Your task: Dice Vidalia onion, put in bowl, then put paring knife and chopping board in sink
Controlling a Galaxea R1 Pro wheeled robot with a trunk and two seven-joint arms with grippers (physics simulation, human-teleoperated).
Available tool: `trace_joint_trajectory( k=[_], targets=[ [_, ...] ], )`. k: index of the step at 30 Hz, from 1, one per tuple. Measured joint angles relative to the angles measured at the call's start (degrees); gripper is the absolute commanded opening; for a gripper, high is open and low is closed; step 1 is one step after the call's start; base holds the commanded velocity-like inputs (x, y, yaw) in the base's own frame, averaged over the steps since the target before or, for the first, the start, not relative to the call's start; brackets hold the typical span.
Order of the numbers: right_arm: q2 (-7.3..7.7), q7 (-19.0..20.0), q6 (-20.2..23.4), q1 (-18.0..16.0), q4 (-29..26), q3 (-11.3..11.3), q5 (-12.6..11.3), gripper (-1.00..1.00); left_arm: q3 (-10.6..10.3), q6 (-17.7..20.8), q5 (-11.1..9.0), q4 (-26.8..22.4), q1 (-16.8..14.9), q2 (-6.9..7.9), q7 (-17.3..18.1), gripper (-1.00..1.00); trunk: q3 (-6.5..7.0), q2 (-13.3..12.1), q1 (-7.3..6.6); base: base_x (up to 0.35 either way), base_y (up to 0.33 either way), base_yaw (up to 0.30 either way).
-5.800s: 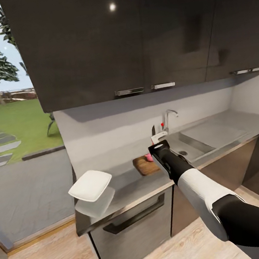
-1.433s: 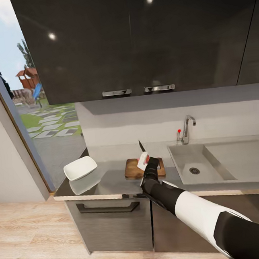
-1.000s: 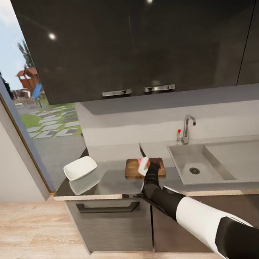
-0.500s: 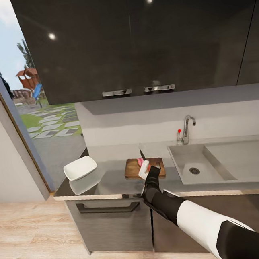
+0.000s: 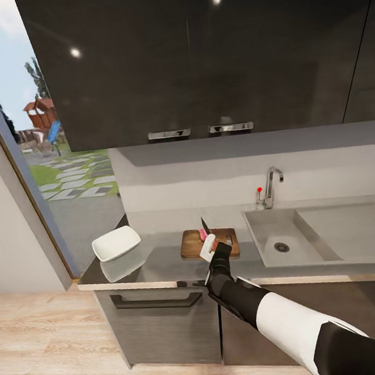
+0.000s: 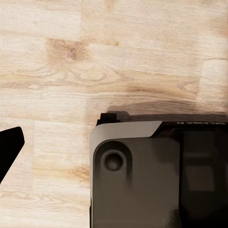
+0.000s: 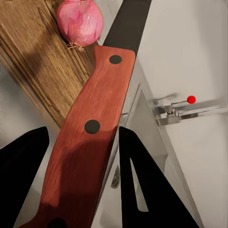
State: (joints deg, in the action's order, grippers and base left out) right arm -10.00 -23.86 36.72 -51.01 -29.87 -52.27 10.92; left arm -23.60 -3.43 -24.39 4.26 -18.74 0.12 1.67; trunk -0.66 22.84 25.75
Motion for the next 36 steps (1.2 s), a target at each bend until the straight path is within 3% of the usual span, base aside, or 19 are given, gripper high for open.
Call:
trace_joint_trajectory(
  k=[11, 24, 36],
  targets=[
    [0.00, -0.1, -0.1, 0.0, 0.0, 0.0, 0.1, -1.00, 0.0, 0.0, 0.0, 0.0, 0.0, 0.00, 0.0, 1.00, 0.00, 0.0, 0.00, 0.012, -0.007, 0.000],
    [0.00, -0.1, -0.2, 0.0, 0.0, 0.0, 0.1, -1.00, 0.0, 0.0, 0.0, 0.0, 0.0, 0.00, 0.0, 1.00, 0.00, 0.0, -0.02, 0.261, -0.149, 0.000],
    [0.00, 0.0, -0.2, 0.0, -0.1, 0.0, 0.0, -1.00, 0.0, 0.0, 0.0, 0.0, 0.0, 0.00, 0.1, 1.00, 0.00, 0.0, 0.00, 0.022, -0.016, 0.000]
  ],
)
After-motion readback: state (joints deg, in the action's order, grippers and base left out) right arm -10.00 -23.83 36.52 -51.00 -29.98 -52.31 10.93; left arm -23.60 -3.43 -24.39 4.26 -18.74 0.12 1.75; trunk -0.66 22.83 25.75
